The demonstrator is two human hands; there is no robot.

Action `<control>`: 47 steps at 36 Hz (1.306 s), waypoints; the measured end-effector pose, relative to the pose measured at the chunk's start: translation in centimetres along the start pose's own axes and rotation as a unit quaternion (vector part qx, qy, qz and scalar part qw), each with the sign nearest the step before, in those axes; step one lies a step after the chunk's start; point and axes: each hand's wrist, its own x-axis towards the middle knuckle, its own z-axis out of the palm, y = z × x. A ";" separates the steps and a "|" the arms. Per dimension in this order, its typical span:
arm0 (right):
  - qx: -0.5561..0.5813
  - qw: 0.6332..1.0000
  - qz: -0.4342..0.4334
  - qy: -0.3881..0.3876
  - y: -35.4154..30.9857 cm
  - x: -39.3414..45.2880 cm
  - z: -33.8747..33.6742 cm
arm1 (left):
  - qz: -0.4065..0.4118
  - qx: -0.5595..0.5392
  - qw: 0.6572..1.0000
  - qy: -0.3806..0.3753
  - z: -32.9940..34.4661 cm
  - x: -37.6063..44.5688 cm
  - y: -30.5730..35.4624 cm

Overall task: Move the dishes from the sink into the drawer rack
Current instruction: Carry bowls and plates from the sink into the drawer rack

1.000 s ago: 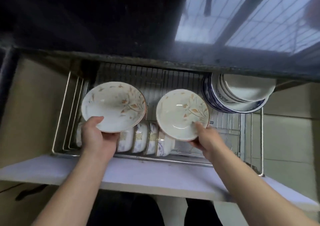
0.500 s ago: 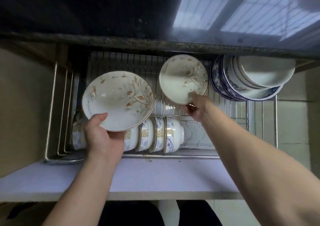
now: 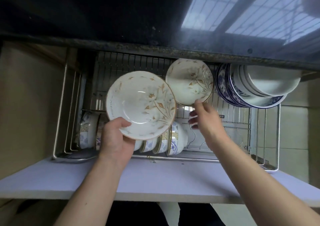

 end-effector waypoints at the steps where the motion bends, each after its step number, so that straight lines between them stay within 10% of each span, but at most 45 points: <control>1: -0.020 0.998 -0.010 -0.051 -0.2 -1.2 -0.3 | -0.009 0.016 1.000 -0.006 0.1 -0.1 -0.2; 6: -0.029 0.980 -0.026 -0.197 0.1 -3.7 -0.8 | 0.016 0.122 0.990 -0.064 0.2 -1.1 -1.0; 17: 0.072 0.992 -0.030 -0.100 2.7 -3.7 -3.8 | 0.185 0.396 0.887 -0.148 2.0 -2.7 -2.8; 22: 0.055 0.993 -0.006 -0.104 2.3 -4.0 -3.9 | 0.185 0.569 0.801 0.006 4.1 -1.1 -2.9; 32: 0.095 0.994 0.052 -0.029 0.6 0.1 -3.4 | 0.217 0.771 0.598 0.033 10.3 7.4 -2.0; 41: 0.170 0.982 0.086 -0.001 1.9 1.1 -4.1 | 0.138 0.728 0.669 0.069 12.7 12.3 -4.2; 47: 0.136 0.987 0.090 0.001 3.7 0.6 -6.2 | 0.162 0.757 0.623 0.111 12.7 13.6 -4.7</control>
